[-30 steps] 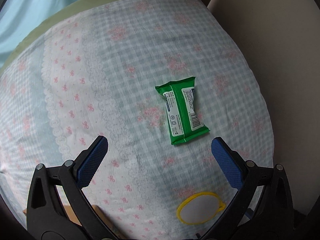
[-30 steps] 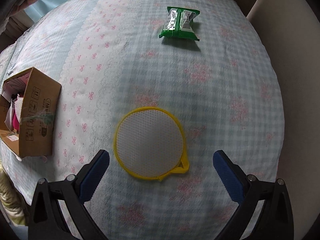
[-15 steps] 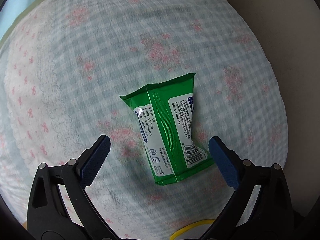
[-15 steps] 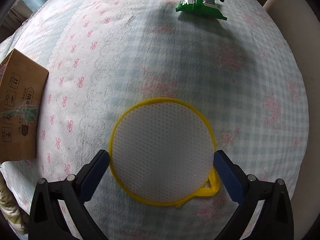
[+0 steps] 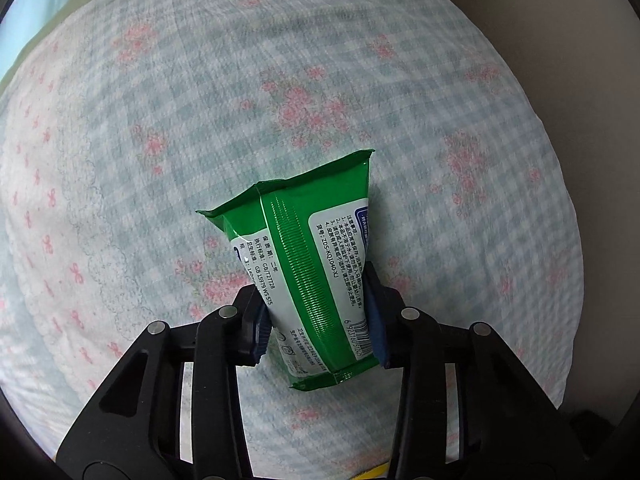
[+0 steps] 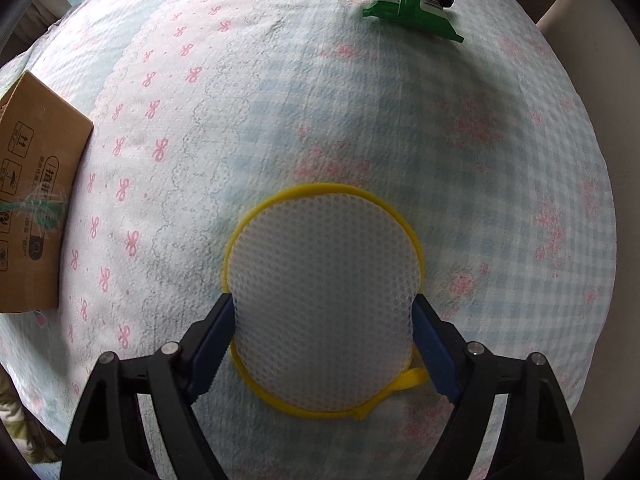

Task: Organize soft objects
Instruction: 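Grasp the green wipes pack with the left gripper while the right grasps the yellow mesh pad, then carry the wipes pack and mesh pad over the box with both grippers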

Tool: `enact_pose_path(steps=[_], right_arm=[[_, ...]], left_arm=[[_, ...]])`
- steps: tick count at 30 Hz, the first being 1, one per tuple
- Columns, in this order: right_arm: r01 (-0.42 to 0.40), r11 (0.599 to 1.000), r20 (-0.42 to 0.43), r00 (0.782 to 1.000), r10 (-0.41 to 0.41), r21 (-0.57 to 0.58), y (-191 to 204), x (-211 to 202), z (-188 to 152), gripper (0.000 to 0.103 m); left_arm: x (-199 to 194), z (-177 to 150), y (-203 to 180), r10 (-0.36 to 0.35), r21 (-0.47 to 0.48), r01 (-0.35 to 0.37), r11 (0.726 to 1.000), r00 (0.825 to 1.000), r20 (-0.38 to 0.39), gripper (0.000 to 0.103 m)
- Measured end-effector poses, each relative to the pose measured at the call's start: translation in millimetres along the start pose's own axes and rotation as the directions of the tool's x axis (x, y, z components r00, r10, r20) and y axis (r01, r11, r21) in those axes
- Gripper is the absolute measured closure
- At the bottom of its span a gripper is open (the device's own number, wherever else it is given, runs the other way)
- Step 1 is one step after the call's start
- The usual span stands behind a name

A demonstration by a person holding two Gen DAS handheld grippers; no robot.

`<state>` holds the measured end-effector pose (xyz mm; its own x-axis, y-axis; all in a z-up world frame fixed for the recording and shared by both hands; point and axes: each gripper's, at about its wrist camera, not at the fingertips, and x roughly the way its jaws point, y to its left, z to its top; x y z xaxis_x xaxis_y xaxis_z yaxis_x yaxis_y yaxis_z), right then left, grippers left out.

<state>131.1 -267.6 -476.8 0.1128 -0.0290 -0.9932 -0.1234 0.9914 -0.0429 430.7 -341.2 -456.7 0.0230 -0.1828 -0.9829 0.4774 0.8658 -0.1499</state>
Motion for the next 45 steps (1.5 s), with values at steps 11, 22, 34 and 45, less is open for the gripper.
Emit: enact_pose_path(steps=[11,22,34,45], right_arm=[[-0.05,0.998,0.039,0.998,0.049,0.048,-1,-11,2,0.07],[-0.061,0.992,0.116,0.992,0.048,0.111,-29,-58,21,0.071],[-0.058,0.997,0.256,0.966,0.042,0.056,-26,-182,15,0.071],[-0.096,0.986,0.358,0.923,0.138,-0.133,28,-276,28,0.071]], left_arm=[[-30,-25,20,-0.017,-0.013,0.018,1.0,0.999,0.032,0.072],[-111,-55,19,-0.005,-0.022,0.007,1.0,0.995,0.098,0.072],[-259,-121,30,0.039,-0.135,-0.004,0.991,0.965,0.258,0.072],[-364,-262,94,0.187,-0.344,-0.062,0.937,0.921,0.342,0.072]])
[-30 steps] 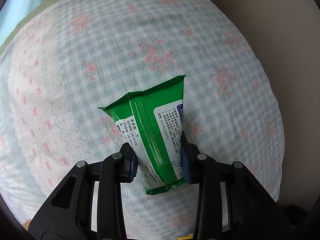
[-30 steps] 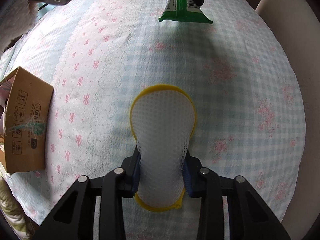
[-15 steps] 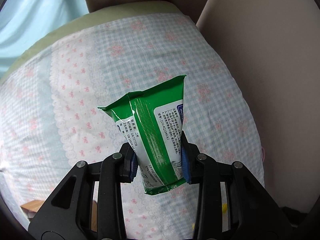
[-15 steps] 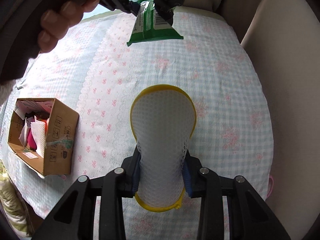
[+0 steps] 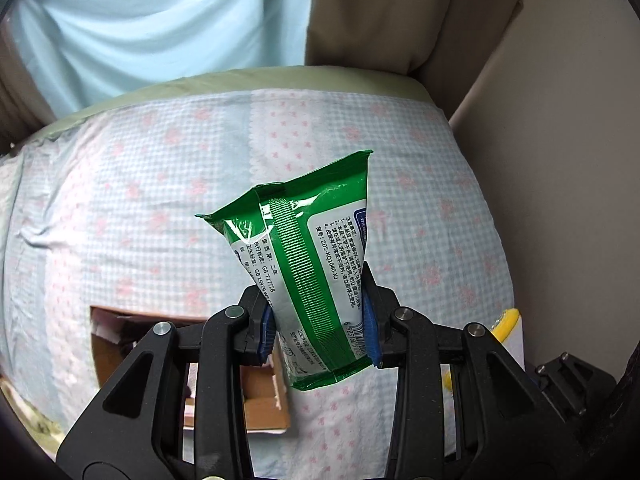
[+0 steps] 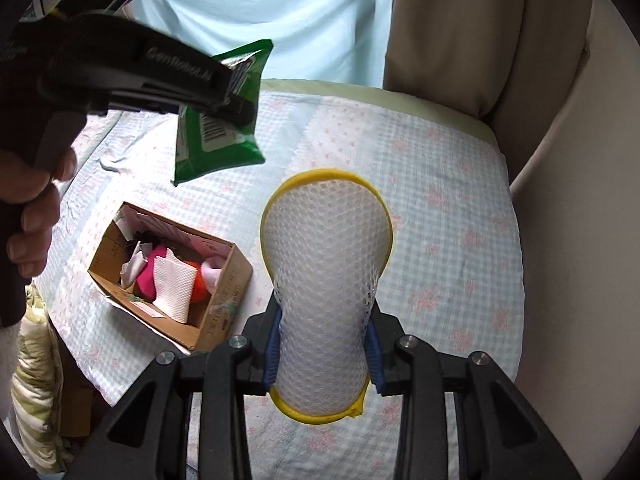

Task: Organize soft objects
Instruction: 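Carry the wipes pack and mesh pad over the box with both grippers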

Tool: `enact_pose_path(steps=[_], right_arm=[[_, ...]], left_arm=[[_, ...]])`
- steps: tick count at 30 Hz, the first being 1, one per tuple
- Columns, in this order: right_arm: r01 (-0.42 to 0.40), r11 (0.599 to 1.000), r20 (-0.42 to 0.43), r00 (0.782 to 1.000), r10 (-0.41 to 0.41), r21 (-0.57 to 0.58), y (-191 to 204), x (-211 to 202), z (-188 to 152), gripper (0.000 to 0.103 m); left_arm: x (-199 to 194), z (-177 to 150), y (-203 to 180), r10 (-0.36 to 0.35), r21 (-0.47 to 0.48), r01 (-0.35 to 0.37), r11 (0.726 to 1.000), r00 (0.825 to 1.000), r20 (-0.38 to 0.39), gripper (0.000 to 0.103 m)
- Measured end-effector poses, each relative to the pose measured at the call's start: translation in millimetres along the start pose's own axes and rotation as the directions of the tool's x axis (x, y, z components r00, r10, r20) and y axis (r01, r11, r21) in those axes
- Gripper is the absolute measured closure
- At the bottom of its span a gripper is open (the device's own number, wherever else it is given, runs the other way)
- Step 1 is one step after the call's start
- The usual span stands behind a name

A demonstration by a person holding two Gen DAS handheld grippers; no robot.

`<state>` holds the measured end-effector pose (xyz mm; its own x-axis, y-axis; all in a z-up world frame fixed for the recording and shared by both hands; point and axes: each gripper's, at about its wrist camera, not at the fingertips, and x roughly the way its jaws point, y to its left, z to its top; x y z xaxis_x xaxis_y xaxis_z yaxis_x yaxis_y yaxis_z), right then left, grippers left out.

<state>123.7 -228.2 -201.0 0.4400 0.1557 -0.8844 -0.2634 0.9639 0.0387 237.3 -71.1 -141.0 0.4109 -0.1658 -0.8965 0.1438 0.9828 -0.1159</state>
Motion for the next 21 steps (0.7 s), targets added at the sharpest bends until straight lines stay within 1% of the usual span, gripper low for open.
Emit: enact_pose_path(steps=[4,7,9,12,15,19,21], right_arm=[[-0.036,0.998,0.025,0.999,0.038,-0.052,36,-8,18,0.071],[-0.063,0.995,0.035,0.997,0.066,-0.077,68,-10,26,0.071],[-0.067,0.993,0.033,0.997,0.07,-0.099,90,-5,30,0.071],[-0.072,0.991,0.018,0.997,0.075,-0.115,121,6,34,0.071],[-0.081,0.992,-0.01,0.997,0.08,-0.1,150,19,37,0.071],[-0.101,0.995,-0.065,0.993,0.099,-0.026,180,44,40,0.071],[-0.097,0.995,-0.094,0.991,0.098,0.016,191,58,40,0.071]], left_arm=[[-26,-31,55,0.05,-0.069,-0.05,0.996,0.999,-0.002,0.072],[-35,-53,93,0.069,-0.099,-0.069,0.993,0.998,-0.011,0.072],[-33,-67,116,0.074,-0.11,-0.077,0.991,0.997,-0.025,0.072],[-25,-85,150,0.069,-0.126,-0.075,0.989,0.996,-0.054,0.072],[-14,-99,182,0.048,-0.131,-0.059,0.99,0.995,-0.086,0.072],[9,-113,217,0.029,-0.104,-0.044,0.994,0.99,-0.136,0.072],[21,-119,232,0.015,-0.085,-0.029,0.996,0.986,-0.164,0.072]])
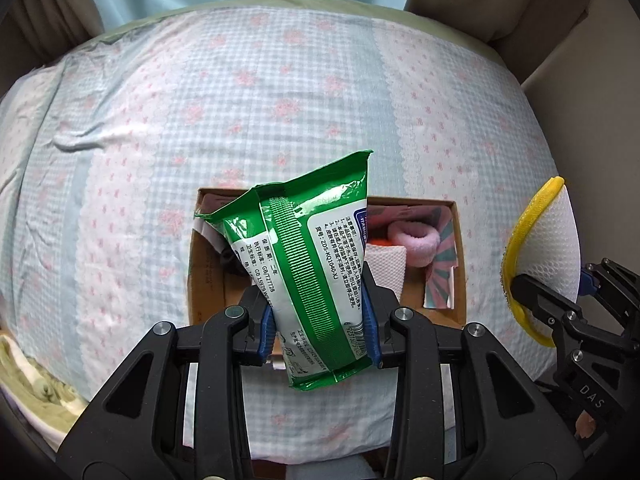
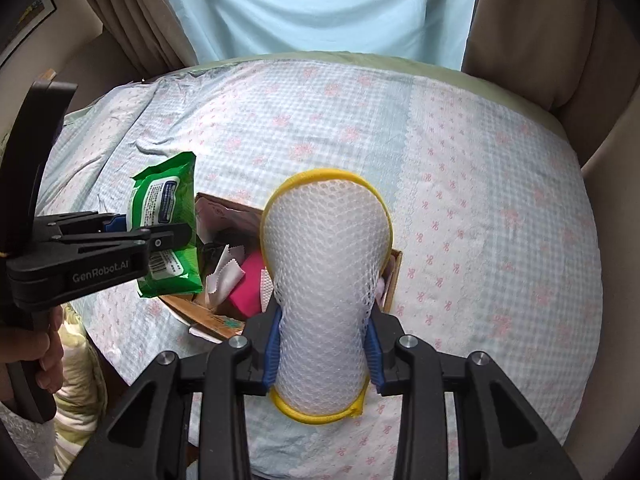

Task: Organize soft objects
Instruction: 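Carry the wipes pack and mesh pad over the box with both grippers, then open both grippers to drop the wipes pack and mesh pad into the box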

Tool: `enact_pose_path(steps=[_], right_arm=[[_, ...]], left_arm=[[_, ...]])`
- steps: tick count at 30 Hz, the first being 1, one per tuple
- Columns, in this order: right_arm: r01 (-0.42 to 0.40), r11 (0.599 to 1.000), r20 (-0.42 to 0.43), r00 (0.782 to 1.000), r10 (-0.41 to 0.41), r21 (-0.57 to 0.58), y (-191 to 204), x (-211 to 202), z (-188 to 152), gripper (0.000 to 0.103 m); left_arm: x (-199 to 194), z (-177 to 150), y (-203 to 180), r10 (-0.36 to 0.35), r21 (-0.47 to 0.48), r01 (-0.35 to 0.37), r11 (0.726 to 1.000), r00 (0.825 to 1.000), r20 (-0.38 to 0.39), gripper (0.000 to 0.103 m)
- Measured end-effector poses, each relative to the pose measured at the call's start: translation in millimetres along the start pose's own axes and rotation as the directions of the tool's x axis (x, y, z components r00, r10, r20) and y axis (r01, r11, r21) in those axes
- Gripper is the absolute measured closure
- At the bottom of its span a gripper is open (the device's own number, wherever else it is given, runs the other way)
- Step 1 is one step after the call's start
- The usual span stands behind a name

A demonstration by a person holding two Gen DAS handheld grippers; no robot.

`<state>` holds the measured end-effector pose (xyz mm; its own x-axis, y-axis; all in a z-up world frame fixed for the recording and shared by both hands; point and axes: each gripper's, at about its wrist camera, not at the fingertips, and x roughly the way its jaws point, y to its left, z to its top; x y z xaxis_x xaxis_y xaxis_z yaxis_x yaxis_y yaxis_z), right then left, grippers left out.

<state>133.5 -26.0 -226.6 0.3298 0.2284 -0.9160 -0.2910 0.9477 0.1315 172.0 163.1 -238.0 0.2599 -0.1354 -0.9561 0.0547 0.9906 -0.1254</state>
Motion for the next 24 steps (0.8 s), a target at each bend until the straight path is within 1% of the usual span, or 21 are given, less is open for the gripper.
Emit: enact_pose_path(steps=[2,5,8,12,17,20,22,24], right_arm=[[-0.012,0.998,-0.028,1.0,0.014,0.062,7,17,1,0.071],[-0.019,0.988,-0.059,0.998,0.029,0.154,15,42,0,0.071],[-0.022,0.972,-0.09,0.995,0.044,0.232,19,67,-3,0.071],[-0.021,0.948,-0.124,0.99,0.063,0.318,21,93,-7,0.071],[-0.008,0.924,-0.158,0.985,0.074,0.382,14,113,-6,0.069],[-0.001,0.918,-0.179,0.981,0.079,0.397,11,123,-4,0.069],[-0.006,0.915,-0.186,0.979,0.088,0.404,10,128,-3,0.066],[0.015,0.916,-0.197,0.978,0.07,0.4,10,131,-2,0.063]], left_arm=[[17,-2,16,-0.011,0.028,0.012,1.0,0.999,-0.034,0.072],[42,-5,30,-0.018,0.083,0.025,0.996,0.996,-0.084,0.072],[64,-10,34,-0.021,0.142,0.038,0.989,0.992,-0.124,0.072],[85,-12,31,-0.022,0.218,0.057,0.974,0.986,-0.162,0.072],[99,-11,19,-0.005,0.308,0.061,0.95,0.984,-0.178,0.072],[103,-10,16,0.003,0.339,0.059,0.939,0.984,-0.181,0.072],[104,-10,15,-0.003,0.352,0.068,0.933,0.983,-0.183,0.072],[106,-11,12,0.008,0.38,0.063,0.923,0.983,-0.182,0.072]])
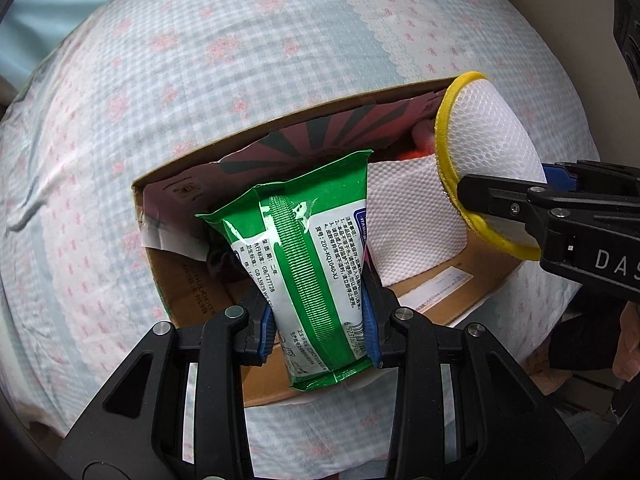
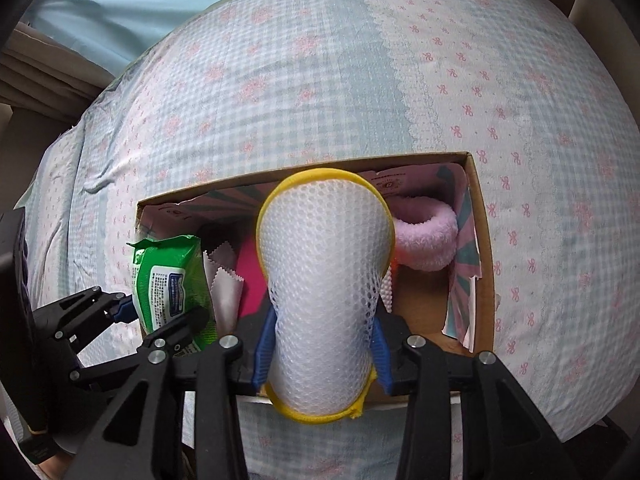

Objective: Organize soft objects

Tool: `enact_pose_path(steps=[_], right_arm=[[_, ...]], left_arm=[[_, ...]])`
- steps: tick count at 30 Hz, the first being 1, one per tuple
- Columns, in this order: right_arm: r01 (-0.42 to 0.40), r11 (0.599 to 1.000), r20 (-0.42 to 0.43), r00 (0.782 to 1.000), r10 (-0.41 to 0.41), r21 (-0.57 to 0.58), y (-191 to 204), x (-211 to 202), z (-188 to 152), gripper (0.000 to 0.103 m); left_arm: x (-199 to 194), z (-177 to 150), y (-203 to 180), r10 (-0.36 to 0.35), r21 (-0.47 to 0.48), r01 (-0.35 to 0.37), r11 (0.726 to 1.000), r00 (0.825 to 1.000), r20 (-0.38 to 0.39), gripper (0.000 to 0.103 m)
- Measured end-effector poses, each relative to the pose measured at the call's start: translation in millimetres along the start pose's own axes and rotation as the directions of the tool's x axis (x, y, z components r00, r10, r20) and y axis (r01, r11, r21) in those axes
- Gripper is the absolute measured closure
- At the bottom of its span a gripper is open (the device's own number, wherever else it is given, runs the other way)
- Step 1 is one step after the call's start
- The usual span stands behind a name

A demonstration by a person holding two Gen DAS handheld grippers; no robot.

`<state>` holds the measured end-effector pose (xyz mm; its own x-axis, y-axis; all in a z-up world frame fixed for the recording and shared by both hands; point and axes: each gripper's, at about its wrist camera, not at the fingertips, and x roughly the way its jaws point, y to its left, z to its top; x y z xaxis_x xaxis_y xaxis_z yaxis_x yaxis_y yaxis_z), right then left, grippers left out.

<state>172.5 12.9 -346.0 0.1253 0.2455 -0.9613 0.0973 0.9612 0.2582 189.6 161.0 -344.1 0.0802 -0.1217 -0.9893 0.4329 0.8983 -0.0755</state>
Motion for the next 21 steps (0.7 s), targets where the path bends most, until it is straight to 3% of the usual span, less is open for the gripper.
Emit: enact_pose_path(steps=[1,2,3,4,5,6,8,12,21], right_arm=[[-0.01,1.0,-0.005,1.0,0.01,0.004,0,2,2,0.062],[-0.016,1.0,-0.004,1.0,0.016,0.011,0,4,3,0.053],[-0.014,1.0,-0.002,1.0,0.014,0.015,0,6,4,0.04],[-0.009,1.0,-0.004,1.0,0.009,0.018,0,9,5,0.031],[-0.01,1.0,-0.004,1.0,0.01,0.026,-1,12,7,0.014],[-0.02,0.999,0.001,1.0,0.02,0.038,-3,13,8,0.004],[-0.027,0.998,0.017,1.0,0.026,0.051,-6,13,9,0.0],[-0.021,0.999,-0.014,1.0,0.021,0.048,-8,18,6,0.0],[-0.032,0.998,0.015,0.999,0.031,0.051,-17,9,-3,0.0]], left_arm=[[2,0,-2,0.0,0.016,0.0,1.0,1.0,-0.001,0.071],[3,0,-3,0.005,0.028,-0.005,1.0,1.0,0.0,0.07],[5,0,-4,0.008,0.037,-0.008,0.999,1.0,-0.002,0.06],[6,-1,-5,0.008,0.044,-0.008,0.999,1.0,0.001,0.027],[5,-1,-6,0.004,0.047,-0.005,0.999,1.0,0.01,0.007],[4,-1,-6,0.0,0.044,-0.001,0.999,1.0,0.027,0.0],[4,-3,-5,-0.004,0.038,0.003,0.999,0.999,0.035,0.0],[7,-5,-3,-0.003,0.031,0.002,1.0,1.0,0.026,0.0],[-6,-8,-6,0.013,-0.016,-0.013,1.0,0.999,0.037,0.0]])
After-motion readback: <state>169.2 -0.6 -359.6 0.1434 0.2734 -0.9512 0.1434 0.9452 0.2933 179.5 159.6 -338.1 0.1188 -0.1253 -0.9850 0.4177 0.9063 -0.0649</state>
